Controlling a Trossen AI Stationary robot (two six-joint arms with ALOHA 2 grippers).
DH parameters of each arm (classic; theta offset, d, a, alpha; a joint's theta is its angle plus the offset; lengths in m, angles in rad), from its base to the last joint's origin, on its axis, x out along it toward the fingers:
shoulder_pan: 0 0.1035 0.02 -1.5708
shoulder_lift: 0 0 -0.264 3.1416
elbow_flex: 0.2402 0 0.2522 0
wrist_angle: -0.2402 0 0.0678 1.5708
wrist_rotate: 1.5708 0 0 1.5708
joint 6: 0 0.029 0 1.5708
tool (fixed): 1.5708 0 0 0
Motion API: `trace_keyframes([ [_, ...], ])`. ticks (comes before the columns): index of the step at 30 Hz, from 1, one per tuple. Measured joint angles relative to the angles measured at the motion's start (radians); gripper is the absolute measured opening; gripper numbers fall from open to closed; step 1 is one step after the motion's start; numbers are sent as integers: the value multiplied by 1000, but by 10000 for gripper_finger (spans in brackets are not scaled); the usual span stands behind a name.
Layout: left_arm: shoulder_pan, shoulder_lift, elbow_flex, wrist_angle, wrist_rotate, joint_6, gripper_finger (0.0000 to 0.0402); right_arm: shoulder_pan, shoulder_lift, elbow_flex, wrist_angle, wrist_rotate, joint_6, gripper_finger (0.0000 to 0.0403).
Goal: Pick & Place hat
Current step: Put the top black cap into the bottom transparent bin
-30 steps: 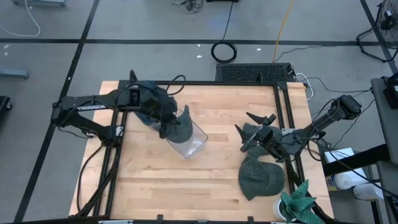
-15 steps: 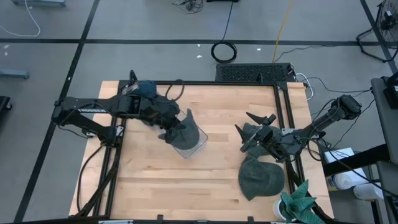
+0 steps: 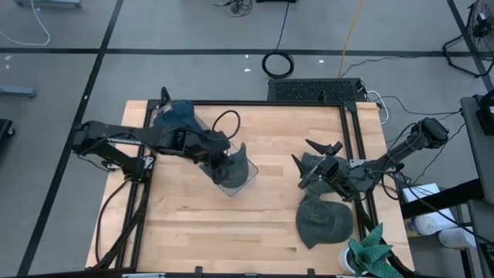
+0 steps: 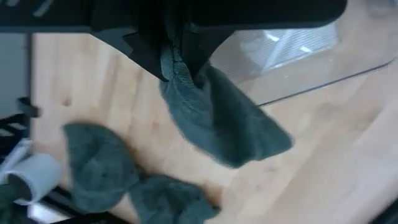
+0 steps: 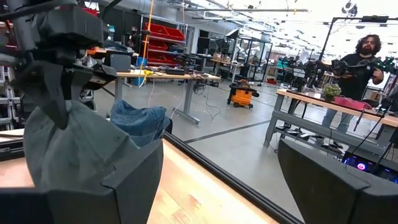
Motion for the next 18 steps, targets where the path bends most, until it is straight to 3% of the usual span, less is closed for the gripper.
trace_keyframes([
  [18,-83,-1,-70,-50,-260,-143,20,0,0,0,-4,0,1,302],
])
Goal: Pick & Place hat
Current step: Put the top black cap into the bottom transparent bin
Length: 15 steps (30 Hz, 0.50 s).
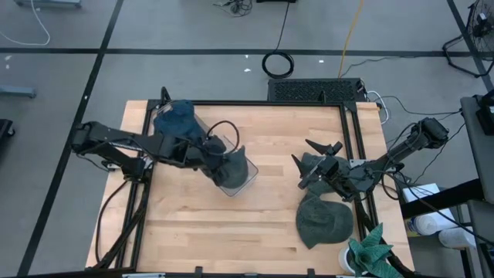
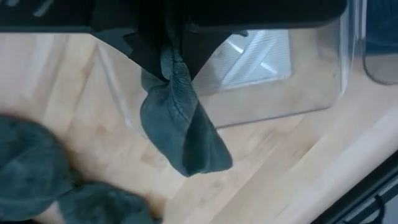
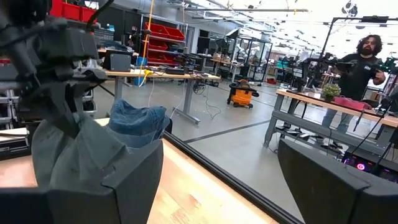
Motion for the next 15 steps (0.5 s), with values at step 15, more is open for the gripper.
trace_keyframes([
  [15,-10,0,-21,-78,-121,-98,20,0,0,0,0,0,0,302],
])
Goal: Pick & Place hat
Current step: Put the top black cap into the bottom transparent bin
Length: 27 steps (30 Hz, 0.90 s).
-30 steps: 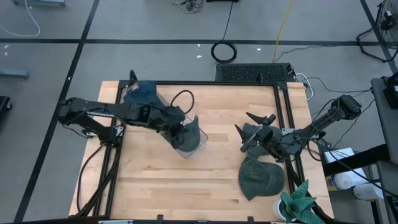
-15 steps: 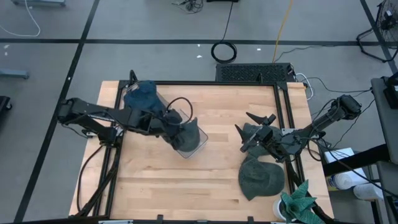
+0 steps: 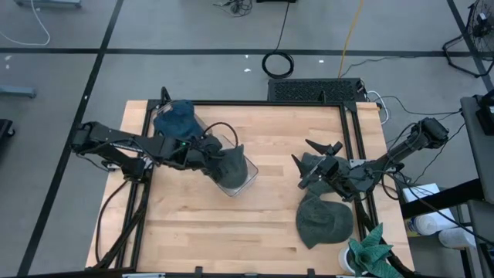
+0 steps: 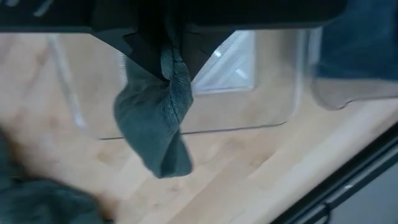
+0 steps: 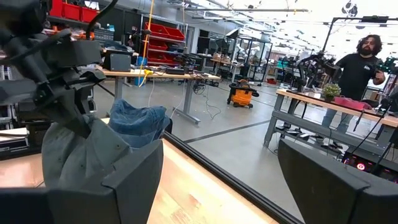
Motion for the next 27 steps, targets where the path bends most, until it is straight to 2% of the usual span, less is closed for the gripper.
trace_keyframes([
  [6,1,0,0,-92,-50,-63,26,0,0,0,0,0,0,302],
  [14,5,0,0,-123,-76,-78,20,0,0,0,0,0,0,302],
  [19,43,32,-1,-209,-118,-115,40,0,0,0,0,0,1,302],
  [23,76,81,-1,-222,-92,-88,42,0,0,0,-1,0,1,302],
  [27,90,122,-1,-190,-25,-45,24,0,0,0,-1,0,1,302],
])
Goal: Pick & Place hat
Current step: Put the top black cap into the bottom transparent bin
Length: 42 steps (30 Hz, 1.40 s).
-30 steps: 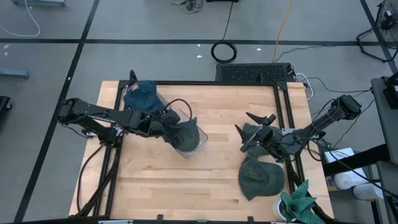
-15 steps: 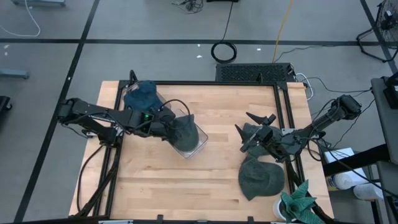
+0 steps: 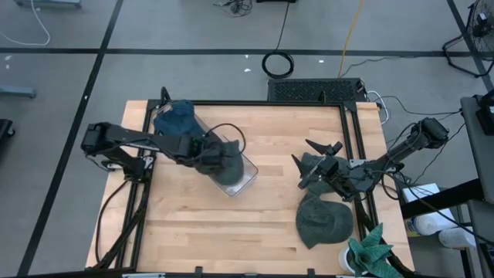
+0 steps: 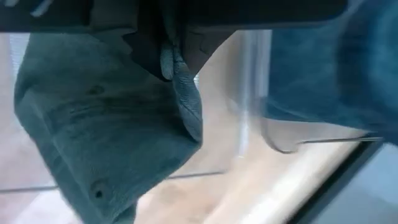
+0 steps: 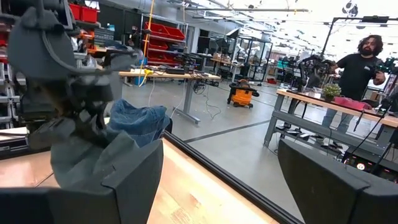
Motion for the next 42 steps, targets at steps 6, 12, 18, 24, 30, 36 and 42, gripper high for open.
trace_keyframes([
  [6,1,24,0,42,113,17,20,0,0,0,-3,0,0,302],
  [12,-15,23,0,89,169,20,39,0,0,0,-6,0,0,302],
  [18,-33,22,0,99,168,23,18,0,0,0,-6,0,0,302],
  [24,-19,22,0,26,146,2,25,0,0,0,-6,0,0,302],
  [30,-16,22,0,35,86,177,53,0,0,0,-6,0,0,302],
  [36,-16,22,3,26,83,297,135,0,0,0,-6,0,0,302],
  [42,-16,1,51,-1,95,317,211,0,0,0,-6,0,0,302],
])
